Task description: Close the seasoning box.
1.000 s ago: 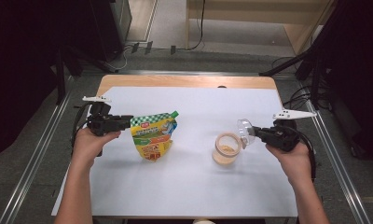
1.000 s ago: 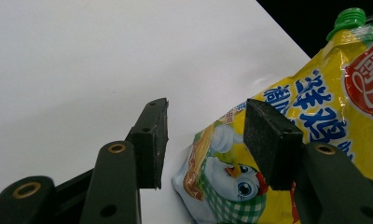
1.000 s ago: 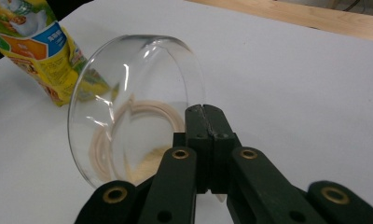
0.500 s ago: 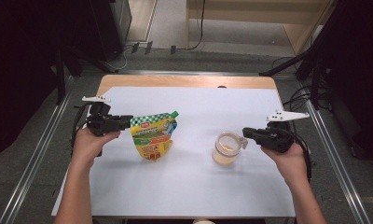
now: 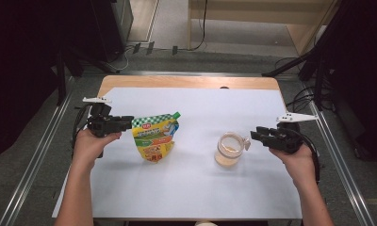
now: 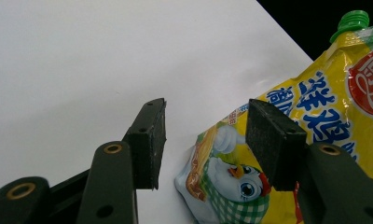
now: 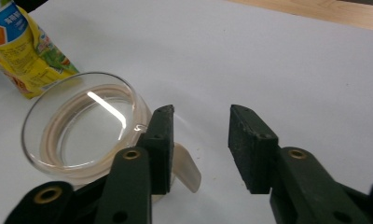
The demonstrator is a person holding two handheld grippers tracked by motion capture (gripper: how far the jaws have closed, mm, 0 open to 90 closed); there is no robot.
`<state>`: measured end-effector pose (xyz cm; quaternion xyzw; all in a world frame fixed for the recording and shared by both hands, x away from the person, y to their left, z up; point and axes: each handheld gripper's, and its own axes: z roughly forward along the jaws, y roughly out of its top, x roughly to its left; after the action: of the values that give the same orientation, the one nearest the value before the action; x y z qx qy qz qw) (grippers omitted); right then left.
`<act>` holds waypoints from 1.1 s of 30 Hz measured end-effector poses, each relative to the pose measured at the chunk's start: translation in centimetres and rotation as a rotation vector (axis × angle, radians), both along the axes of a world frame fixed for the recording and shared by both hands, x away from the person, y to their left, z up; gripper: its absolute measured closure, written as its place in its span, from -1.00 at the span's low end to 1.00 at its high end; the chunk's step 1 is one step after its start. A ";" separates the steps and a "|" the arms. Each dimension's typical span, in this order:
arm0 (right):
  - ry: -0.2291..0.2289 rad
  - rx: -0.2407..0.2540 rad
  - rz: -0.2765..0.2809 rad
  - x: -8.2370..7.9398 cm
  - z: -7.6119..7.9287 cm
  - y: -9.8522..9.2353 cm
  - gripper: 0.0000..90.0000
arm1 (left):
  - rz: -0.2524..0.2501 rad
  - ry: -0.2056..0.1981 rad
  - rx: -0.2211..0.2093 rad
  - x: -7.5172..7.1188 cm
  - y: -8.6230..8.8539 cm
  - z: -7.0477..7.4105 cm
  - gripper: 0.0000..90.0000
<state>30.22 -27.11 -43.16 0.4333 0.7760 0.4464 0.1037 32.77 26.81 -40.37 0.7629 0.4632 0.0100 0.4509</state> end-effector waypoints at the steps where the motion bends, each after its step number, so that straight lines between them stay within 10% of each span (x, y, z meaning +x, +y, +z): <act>1: 0.000 0.001 -0.006 0.1 -0.2 -0.2 0.31 | 0.001 0.000 0.000 0.0 0.0 0.0 0.08; 33: -0.006 -0.069 -0.115 1.5 -5.2 -2.2 -0.31 | 0.018 0.021 0.001 0.2 0.1 -0.6 0.04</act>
<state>31.74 -29.29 -48.38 0.4720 0.7643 0.4142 0.1465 32.99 26.88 -40.98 0.7590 0.4750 0.0062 0.4453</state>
